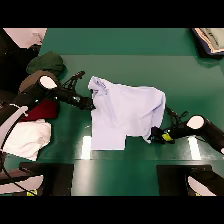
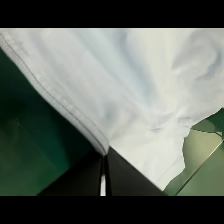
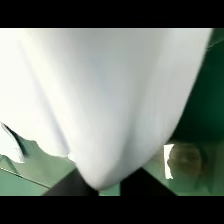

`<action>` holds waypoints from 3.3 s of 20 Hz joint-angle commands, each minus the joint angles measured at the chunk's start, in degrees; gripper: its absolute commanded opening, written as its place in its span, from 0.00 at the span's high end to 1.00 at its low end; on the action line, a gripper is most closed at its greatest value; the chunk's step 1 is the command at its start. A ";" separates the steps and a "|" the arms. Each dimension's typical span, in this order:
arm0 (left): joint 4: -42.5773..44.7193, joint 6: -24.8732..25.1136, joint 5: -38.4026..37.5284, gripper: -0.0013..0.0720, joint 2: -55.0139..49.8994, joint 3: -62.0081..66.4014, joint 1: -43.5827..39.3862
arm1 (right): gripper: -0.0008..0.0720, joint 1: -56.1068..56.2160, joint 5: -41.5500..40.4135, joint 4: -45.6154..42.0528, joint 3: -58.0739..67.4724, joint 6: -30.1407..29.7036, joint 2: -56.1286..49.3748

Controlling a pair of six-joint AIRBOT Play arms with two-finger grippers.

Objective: Fold the shirts.

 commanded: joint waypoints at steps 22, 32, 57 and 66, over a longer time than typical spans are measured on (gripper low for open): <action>4.66 -11.43 -7.63 0.95 22.99 65.29 15.56 | 0.97 -38.16 12.07 -11.98 69.68 -10.73 15.52; 5.38 -16.76 -7.19 0.96 30.40 58.27 15.56 | 0.97 -42.56 34.95 -8.52 94.03 -10.47 2.62; 7.04 1.97 3.48 0.95 -13.92 27.85 15.45 | 0.97 -26.38 20.61 -15.06 84.83 -16.26 -46.51; 12.68 1.46 -1.20 0.95 -13.94 18.67 15.39 | 0.97 -26.14 15.30 -17.70 66.36 -16.52 -41.90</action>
